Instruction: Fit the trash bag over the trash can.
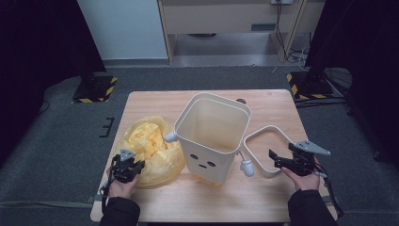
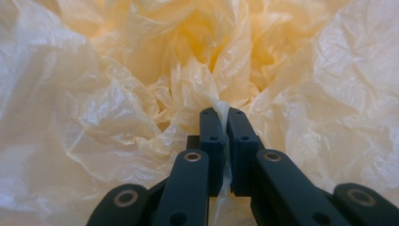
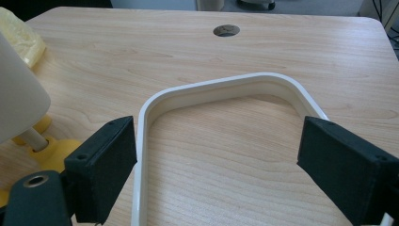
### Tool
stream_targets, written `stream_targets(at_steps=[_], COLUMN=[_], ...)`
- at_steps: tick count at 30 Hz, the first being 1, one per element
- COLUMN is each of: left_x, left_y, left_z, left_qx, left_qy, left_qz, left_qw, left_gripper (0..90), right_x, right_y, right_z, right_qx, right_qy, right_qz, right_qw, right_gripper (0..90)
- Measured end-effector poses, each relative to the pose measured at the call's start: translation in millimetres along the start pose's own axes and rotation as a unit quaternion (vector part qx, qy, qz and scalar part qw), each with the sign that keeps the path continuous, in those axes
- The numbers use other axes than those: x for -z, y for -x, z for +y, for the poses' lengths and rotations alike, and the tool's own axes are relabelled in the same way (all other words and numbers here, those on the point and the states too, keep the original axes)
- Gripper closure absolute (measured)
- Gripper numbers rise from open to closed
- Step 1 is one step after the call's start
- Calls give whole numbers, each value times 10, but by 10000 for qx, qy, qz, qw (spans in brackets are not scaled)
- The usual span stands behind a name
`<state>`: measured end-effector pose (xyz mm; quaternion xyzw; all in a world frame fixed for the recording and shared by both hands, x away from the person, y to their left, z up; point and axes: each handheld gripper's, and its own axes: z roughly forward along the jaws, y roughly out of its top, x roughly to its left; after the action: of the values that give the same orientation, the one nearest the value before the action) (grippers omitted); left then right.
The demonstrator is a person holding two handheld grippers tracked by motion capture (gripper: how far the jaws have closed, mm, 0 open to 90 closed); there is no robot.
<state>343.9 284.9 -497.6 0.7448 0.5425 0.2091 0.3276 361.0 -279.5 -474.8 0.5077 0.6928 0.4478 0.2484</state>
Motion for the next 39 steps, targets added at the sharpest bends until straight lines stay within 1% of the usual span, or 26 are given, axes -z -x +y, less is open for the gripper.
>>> stream_targets(at_steps=[3,5,6,7,8,9,11,12,15,17,19,20,22,24,25,27,30,32,33,37,39], left_x=[98,167,200,237,274,312,392,434,561,636,706,744,813,867,888,929,1014,1082,1114,1247,1326], left_y=[5,-12,-17,-26,-37,-47,-62,-67,-88,-114,-149,-167,-195,-221,-233,-254,-254,-249,-243,-215,-203], left_z=[41,62,73,83,94,107,138,153,199,218,234,244,272,300,317,356,432,505,551,762,869], left_qx=[3,72,99,109,178,201,244,290,341,372,447,490,483,507,520,581,644,691,695,637,630], left_qy=[303,500,605,703,830,934,1159,1291,1660,1844,2030,2132,2287,2435,2477,2583,2809,3016,3097,3362,3503], left_qz=[9,-21,0,27,18,26,58,63,164,247,330,374,507,587,624,625,656,648,666,771,777], left_qw=[9995,9987,9981,9975,9964,9954,9929,9912,9854,9818,9776,9751,9710,9668,9654,9623,9553,9487,9460,9365,9313], left_gripper=[875,879,879,880,880,880,880,881,881,881,882,882,882,883,883,883,883,883,883,883,883], right_x=[0,0,0,1,3,2,-1,-1,0,0,0,0,-3,-5,-8,-11,-20,-23,-23,-10,-7], right_y=[0,1,2,2,2,2,3,1,0,2,1,1,2,-2,-6,-8,-11,-13,-12,-8,-2], right_z=[0,0,1,1,1,1,1,0,0,1,1,1,0,-1,-2,-6,-9,-10,-10,-7,-4], right_qx=[4,9,5,6,7,12,25,24,27,25,26,27,30,35,34,54,79,77,85,97,92], right_qy=[2,-4,2,7,6,3,-4,0,9,8,15,20,8,2,-1,-12,-18,-21,-19,-10,16], right_qz=[-1,-7,-7,-9,-14,-17,-24,-21,-22,-23,-20,-23,-28,-25,-22,-21,-24,-24,-25,-31,-35], right_qw=[10000,10000,10000,10000,10000,10000,10000,10000,10000,10000,10000,10000,10000,10000,10000,10000,10000,10000,10000,9999,10000], right_gripper=[125,125,125,125,126,126,126,126,127,127,127,128,127,128,129,130,131,132,134,136,136])
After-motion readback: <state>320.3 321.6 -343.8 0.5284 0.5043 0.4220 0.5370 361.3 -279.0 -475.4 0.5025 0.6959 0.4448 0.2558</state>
